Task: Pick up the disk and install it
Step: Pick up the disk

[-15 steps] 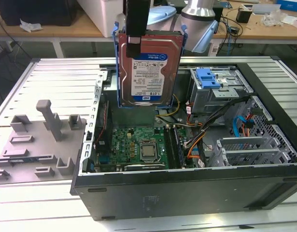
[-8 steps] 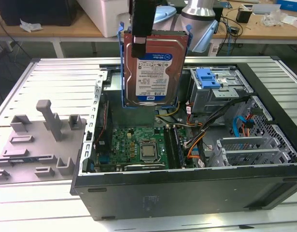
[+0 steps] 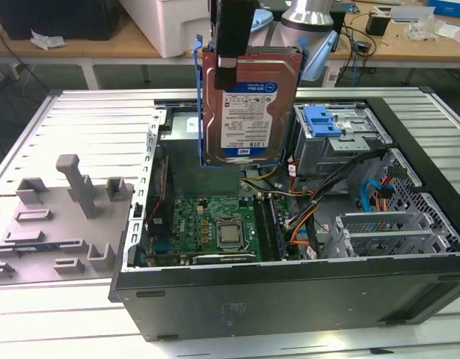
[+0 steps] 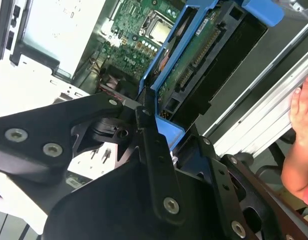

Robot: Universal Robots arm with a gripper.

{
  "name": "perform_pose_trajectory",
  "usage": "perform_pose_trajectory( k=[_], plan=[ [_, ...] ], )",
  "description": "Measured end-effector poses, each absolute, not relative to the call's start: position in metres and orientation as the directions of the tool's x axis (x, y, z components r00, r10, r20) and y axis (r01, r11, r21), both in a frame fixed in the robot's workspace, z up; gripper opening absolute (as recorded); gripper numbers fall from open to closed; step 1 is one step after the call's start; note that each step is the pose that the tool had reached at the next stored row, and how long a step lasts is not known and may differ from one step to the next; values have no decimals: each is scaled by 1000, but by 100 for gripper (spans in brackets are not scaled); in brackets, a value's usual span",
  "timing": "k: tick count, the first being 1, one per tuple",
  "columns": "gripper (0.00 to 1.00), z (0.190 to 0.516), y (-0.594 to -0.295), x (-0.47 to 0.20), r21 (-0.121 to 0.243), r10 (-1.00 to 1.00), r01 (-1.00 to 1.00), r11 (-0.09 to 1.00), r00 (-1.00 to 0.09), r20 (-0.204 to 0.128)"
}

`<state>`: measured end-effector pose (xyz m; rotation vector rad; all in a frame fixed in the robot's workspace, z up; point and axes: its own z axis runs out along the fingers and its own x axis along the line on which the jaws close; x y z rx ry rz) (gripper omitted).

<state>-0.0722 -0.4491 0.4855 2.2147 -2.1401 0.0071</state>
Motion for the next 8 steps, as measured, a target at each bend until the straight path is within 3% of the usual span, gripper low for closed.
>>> perform_pose_trajectory(
  k=[8],
  plan=[
    [37, 486, -453, -68, 29, -998, -999, -33, 34, 47]
  ],
)
